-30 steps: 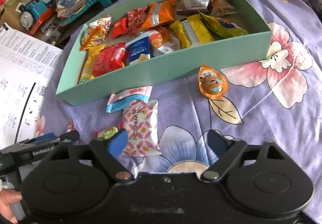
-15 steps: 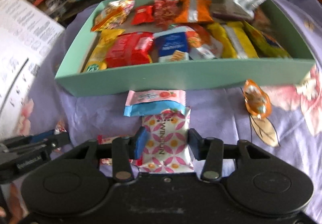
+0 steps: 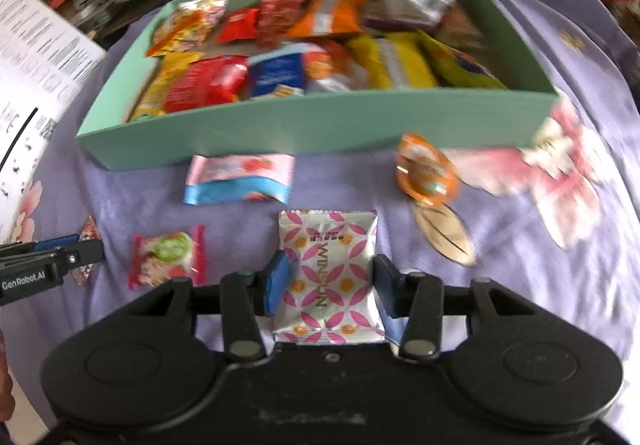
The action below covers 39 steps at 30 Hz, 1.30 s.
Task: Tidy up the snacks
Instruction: 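Carry Hello Kitty candy into tray with left tool while right tool places WINSUN pack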
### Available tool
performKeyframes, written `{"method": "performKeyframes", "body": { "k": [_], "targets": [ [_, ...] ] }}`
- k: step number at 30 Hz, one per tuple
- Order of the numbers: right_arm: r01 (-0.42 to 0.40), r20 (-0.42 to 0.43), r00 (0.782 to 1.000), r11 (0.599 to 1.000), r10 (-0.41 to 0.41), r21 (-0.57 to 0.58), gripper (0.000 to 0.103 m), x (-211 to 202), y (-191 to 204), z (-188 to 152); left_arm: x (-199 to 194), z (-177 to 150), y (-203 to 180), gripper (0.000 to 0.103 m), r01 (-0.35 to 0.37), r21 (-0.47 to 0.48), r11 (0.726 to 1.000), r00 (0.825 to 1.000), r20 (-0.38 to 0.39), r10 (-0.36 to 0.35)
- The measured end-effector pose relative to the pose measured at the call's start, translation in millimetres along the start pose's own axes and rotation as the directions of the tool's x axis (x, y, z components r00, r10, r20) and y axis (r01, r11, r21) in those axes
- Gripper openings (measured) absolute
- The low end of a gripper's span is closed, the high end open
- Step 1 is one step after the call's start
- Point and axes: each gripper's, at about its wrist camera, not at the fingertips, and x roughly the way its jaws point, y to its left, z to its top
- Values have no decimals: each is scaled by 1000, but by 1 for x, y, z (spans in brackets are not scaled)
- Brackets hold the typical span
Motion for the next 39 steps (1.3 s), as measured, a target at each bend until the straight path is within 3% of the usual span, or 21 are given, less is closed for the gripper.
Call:
{"method": "performKeyframes", "body": {
  "k": [4, 9, 13, 14, 15, 16, 20, 22, 25, 32, 39],
  "targets": [
    [-24, -13, 1000, 999, 25, 33, 55, -5, -7, -5, 1, 0, -9, 32, 14, 15, 1000, 1000, -3, -14],
    [-13, -1, 1000, 999, 13, -50, 74, -1, 16, -17, -2, -3, -7, 32, 30, 4, 1000, 1000, -7, -30],
    [56, 56, 997, 989, -48, -140, 71, 0, 26, -30, -5, -6, 0, 40, 23, 1, 1000, 1000, -10, -23],
    [60, 64, 997, 989, -51, -134, 67, -2, 24, -32, -5, -7, 0, 41, 22, 8, 1000, 1000, -11, -22],
    [67, 72, 996, 990, -58, -124, 55, -4, 21, -33, -5, -7, -1, 43, 21, 18, 1000, 1000, -13, -21],
    [69, 74, 995, 991, -61, -114, 50, -7, 17, -33, -5, -7, -2, 47, 20, 29, 999, 1000, -15, -20],
    [57, 67, 996, 993, -50, -100, 50, -11, 5, -37, -2, -8, -17, 53, 0, 104, 995, 1000, -16, 2],
    [51, 70, 997, 994, -44, -98, 50, -12, 2, -37, -1, -10, -26, 35, -29, 151, 988, 1000, -3, 30],
    [56, 83, 995, 993, -48, -102, 50, -13, 2, -39, -2, -10, -32, 24, -21, 160, 987, 1000, -4, 22],
    [-25, 86, 996, 999, 27, -27, 50, -26, -12, -33, -12, -9, -22, 22, -26, 65, 998, 1000, -14, 27],
    [-125, 166, 979, 992, 122, 8, 50, -65, -27, -14, -50, 16, -18, 22, 13, 26, 1000, 998, 66, -14]
  ]
}}
